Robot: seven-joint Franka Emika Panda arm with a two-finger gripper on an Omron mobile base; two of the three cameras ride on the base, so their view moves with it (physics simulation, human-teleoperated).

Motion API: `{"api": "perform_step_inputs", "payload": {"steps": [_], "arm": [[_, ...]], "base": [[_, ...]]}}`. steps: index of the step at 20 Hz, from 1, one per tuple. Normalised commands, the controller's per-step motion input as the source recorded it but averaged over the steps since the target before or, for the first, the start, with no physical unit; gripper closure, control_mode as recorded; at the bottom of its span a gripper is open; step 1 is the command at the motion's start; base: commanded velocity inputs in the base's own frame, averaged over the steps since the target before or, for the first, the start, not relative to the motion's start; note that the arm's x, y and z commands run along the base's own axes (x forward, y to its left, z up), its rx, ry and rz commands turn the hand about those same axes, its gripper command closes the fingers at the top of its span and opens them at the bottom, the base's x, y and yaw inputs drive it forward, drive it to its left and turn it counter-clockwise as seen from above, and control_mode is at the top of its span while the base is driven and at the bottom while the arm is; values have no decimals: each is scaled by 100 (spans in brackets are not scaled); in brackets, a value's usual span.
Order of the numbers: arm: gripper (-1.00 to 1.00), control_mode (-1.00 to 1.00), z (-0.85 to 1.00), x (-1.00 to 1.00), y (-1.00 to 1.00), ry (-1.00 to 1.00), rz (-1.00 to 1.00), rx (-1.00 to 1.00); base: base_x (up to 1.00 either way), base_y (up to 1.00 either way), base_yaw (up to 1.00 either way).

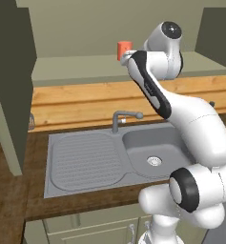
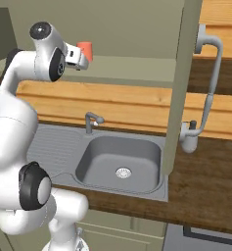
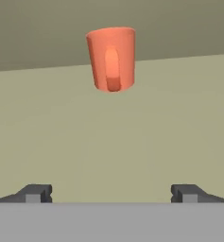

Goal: Gather all objects into one cabinet and sort the glasses and bowls to opposite sides.

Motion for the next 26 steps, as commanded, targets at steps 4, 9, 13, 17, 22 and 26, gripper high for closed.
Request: {"api": "perform_step_inputs", "payload": {"steps": [4,9,13,17,22,26], "arm": [[-100,-100,0,62,2,0,0,0],[-100,-100,0,53,0,0,0,0],[-100,-100,0,43,1,0,0,0],[-100,-100,0,36,0,0,0,0],[-100,-100,0,41,0,0,0,0],[-100,-100,0,44,0,0,0,0]], "base": [[0,0,0],[0,0,0],[0,0,0],[0,0,0],[0,0,0],[0,0,0]]}}
